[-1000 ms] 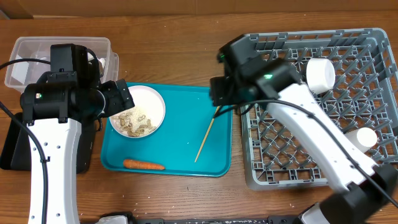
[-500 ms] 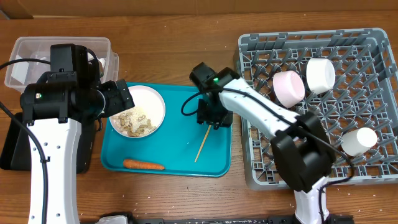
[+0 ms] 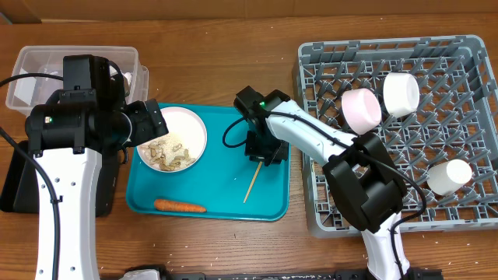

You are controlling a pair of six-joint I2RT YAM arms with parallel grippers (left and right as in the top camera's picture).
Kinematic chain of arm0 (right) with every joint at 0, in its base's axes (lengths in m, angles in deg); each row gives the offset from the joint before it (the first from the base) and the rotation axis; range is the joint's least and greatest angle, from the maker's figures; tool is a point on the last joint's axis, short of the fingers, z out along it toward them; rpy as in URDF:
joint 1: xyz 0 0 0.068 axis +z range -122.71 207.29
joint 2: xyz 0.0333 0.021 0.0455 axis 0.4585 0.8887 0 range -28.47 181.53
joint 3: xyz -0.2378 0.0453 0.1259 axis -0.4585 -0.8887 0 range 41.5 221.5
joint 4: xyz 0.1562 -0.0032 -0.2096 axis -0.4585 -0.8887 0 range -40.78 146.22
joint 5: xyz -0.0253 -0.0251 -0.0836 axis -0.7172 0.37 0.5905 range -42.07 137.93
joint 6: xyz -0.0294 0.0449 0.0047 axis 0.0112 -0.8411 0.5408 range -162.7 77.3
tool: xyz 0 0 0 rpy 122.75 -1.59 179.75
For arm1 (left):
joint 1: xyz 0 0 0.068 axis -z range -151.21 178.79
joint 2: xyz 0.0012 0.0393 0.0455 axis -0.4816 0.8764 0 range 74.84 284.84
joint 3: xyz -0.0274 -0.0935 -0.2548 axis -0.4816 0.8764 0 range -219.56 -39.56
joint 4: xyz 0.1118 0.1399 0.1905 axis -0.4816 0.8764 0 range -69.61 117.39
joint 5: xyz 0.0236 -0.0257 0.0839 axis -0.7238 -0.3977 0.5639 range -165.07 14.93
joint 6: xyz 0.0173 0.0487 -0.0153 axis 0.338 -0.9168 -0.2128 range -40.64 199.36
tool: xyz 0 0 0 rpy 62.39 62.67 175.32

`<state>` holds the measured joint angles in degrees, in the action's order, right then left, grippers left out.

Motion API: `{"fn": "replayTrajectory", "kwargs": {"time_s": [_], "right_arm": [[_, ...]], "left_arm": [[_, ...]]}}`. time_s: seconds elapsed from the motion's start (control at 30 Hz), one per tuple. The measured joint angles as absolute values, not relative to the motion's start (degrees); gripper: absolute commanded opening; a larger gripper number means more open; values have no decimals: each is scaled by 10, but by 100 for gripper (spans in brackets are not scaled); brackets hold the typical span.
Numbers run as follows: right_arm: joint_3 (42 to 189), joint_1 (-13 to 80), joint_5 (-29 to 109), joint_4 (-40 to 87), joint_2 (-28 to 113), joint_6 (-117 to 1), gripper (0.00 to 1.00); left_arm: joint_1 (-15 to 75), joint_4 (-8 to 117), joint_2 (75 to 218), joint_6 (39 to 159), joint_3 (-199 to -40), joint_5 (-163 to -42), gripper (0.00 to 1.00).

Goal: Sort waste into correct bins and load items into the dishwasher
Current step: 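Reach the right gripper back and grasp the remaining chopstick, then carry the chopstick right and place it in the dish rack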

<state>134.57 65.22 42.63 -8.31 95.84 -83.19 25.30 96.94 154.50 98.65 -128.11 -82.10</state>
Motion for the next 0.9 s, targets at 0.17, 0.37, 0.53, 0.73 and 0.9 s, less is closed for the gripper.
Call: {"fn": "replayTrajectory", "kwargs": {"time_s": [0.17,0.37,0.53,0.73,0.9], "right_arm": [[1330,652,426,-73,958,-839,31],[1314,652,426,-66,951,-847,15],[1313,652,423,-69,950,-848,4],[1314,652,421,-84,949,-838,4],[1327,649,425,-133,949,-805,4]], "left_arm": [[253,969,1545,986,-1281,-821,90],[253,969,1545,986,-1281,-821,90],[253,970,1545,986,-1281,-821,90],[253,971,1545,986,-1281,-821,90],[253,971,1545,986,-1281,-821,90]]}}
